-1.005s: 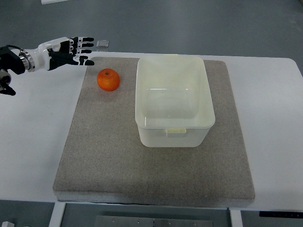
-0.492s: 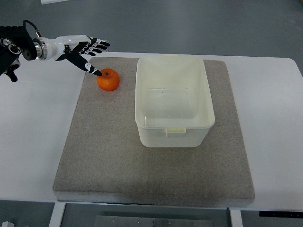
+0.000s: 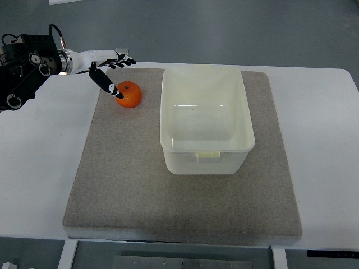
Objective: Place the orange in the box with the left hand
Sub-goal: 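Lower the left hand over the orange and close fingers around it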
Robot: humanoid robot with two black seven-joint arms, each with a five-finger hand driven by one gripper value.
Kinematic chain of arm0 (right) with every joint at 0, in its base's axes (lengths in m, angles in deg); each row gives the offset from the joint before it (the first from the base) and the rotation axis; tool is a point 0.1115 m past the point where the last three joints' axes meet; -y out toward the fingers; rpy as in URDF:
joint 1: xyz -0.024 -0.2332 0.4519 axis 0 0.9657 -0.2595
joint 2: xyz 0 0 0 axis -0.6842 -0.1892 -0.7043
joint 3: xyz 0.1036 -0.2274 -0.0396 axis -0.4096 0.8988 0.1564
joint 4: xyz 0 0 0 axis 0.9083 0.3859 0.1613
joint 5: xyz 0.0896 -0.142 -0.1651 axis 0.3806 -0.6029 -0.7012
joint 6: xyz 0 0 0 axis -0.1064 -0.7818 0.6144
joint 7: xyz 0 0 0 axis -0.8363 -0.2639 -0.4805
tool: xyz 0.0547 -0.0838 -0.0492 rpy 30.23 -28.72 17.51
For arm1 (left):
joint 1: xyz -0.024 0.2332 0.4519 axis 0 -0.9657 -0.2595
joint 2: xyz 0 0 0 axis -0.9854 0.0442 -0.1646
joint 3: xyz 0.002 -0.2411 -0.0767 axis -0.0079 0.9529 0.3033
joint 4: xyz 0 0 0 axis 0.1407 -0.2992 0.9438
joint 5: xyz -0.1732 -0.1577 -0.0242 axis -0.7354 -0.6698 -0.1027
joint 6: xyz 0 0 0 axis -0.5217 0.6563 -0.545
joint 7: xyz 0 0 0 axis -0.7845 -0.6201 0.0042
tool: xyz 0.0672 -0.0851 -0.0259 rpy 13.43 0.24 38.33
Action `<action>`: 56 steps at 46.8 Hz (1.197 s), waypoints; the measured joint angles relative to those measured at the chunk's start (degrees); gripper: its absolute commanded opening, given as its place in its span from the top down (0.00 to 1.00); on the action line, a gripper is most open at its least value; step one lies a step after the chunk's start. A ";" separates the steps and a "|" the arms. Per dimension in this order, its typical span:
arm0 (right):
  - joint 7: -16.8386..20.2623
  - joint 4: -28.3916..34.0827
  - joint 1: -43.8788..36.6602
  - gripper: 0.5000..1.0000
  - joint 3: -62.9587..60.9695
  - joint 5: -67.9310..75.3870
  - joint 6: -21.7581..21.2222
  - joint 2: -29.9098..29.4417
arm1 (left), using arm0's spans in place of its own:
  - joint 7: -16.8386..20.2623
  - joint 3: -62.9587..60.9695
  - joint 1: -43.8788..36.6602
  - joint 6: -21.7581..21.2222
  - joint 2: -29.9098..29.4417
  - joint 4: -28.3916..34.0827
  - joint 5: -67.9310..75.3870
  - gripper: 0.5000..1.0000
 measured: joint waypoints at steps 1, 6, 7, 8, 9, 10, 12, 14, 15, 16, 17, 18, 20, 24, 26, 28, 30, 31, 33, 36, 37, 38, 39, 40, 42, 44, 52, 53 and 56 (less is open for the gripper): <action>0.00 0.00 0.01 0.14 0.00 0.00 0.00 0.00 | 0.00 0.00 -0.04 -0.01 0.33 0.00 0.32 0.02; 0.00 -0.01 0.01 0.14 0.00 0.00 0.00 0.00 | 0.00 0.00 -0.20 -0.11 1.05 0.13 1.56 0.02; 0.00 -0.02 0.02 0.14 0.00 0.00 0.00 0.00 | 0.00 0.00 -0.23 -0.11 1.09 0.14 1.85 0.02; 0.00 -0.01 0.02 0.14 0.00 0.00 0.00 0.00 | 0.00 0.00 -0.25 -0.11 1.12 0.14 2.20 0.02; 0.00 -0.01 0.02 0.14 0.00 0.00 0.00 0.00 | 0.00 0.00 -0.26 -0.11 1.16 0.15 2.68 0.02; 0.00 0.00 0.01 0.14 0.00 0.00 0.00 0.00 | 0.00 -0.02 -0.26 -0.11 1.18 0.14 3.18 0.02; 0.00 0.00 0.02 0.14 0.00 0.00 0.00 0.00 | 0.00 -0.02 -0.26 -0.11 1.27 0.13 4.37 0.02; 0.00 -0.02 0.02 0.14 0.00 0.00 0.00 0.00 | 0.00 -0.02 -0.30 -0.12 1.62 0.11 5.88 0.02; 0.00 -0.02 0.01 0.14 0.00 0.00 0.00 0.00 | 0.00 -0.03 -0.33 -0.19 1.92 0.11 6.60 0.02; 0.00 -0.02 0.00 0.14 0.00 0.00 0.00 0.00 | 0.00 -0.04 -0.36 -0.34 2.19 0.12 7.25 0.02; 0.00 -0.02 0.01 0.14 0.00 0.00 0.00 0.00 | 0.00 -0.03 -0.36 -0.74 2.48 0.14 7.99 0.02; 0.00 -0.02 0.02 0.14 0.00 0.00 0.00 0.00 | 0.01 -0.04 -0.39 -1.24 2.61 0.18 8.52 0.02; 0.00 -0.01 0.02 0.14 0.00 0.00 0.00 0.00 | 0.00 -0.05 -0.50 -2.54 2.73 0.35 9.37 0.02; 0.00 -0.01 0.02 0.14 0.00 0.00 0.00 0.00 | 0.00 -0.94 -0.52 -4.59 2.88 0.56 9.95 0.02; 0.00 -0.01 0.00 0.14 0.00 0.00 0.00 0.00 | -0.02 -2.07 -0.52 -5.15 2.91 0.58 9.97 0.02; 0.00 0.00 0.01 0.14 0.00 0.00 0.00 0.00 | -0.02 -3.08 -0.52 -5.63 2.97 0.59 9.97 0.02; 0.00 0.00 0.02 0.14 0.00 0.00 0.00 0.00 | -0.02 -3.59 -0.52 -5.96 2.98 0.59 9.96 0.02; 0.00 -0.01 0.02 0.14 0.00 0.00 0.00 0.00 | -0.02 -3.82 -0.51 -6.05 2.98 0.58 9.96 0.02; 0.00 -0.03 0.02 0.14 0.00 0.01 0.00 0.00 | -0.02 -3.98 -0.51 -6.13 3.05 0.63 9.97 0.02; 0.00 -0.03 0.02 0.14 0.00 0.00 0.00 0.00 | -0.02 -4.02 -0.51 -6.16 3.15 0.65 9.97 0.02; 0.00 -0.02 0.02 0.14 0.00 0.00 0.00 0.00 | -0.02 -4.06 -0.51 -6.16 3.15 0.67 9.97 0.02; 0.00 -0.01 0.01 0.14 0.00 0.00 0.00 0.00 | -0.02 -4.10 -0.51 -6.16 3.15 0.67 9.97 0.03; 0.00 -0.01 0.01 0.14 0.00 0.00 0.00 0.00 | -0.02 -4.11 -0.51 -6.16 3.15 0.67 9.97 0.03; 0.00 -0.01 0.01 0.14 0.00 0.01 0.00 0.00 | -0.02 -4.19 -0.51 -6.16 3.15 0.66 9.98 0.04; 0.00 -0.01 0.01 0.14 0.00 0.00 0.00 0.00 | -0.02 -4.61 -0.51 -6.16 3.15 0.64 10.03 0.05; 0.00 -0.01 0.01 0.14 0.00 0.01 0.00 0.00 | -0.02 -5.08 -0.51 -6.16 3.15 0.61 10.05 0.05; 0.00 0.01 0.01 0.14 0.00 0.01 0.00 0.00 | -0.02 -5.70 -0.51 -6.20 3.22 0.58 10.09 0.09; 0.00 0.02 0.01 0.14 0.00 0.01 0.00 0.00 | -0.01 -5.71 -0.51 -6.21 3.22 0.58 10.09 0.11; 0.00 0.02 0.01 0.14 0.00 0.02 0.00 0.00 | -0.01 -5.71 -0.51 -6.21 3.24 0.58 10.09 0.14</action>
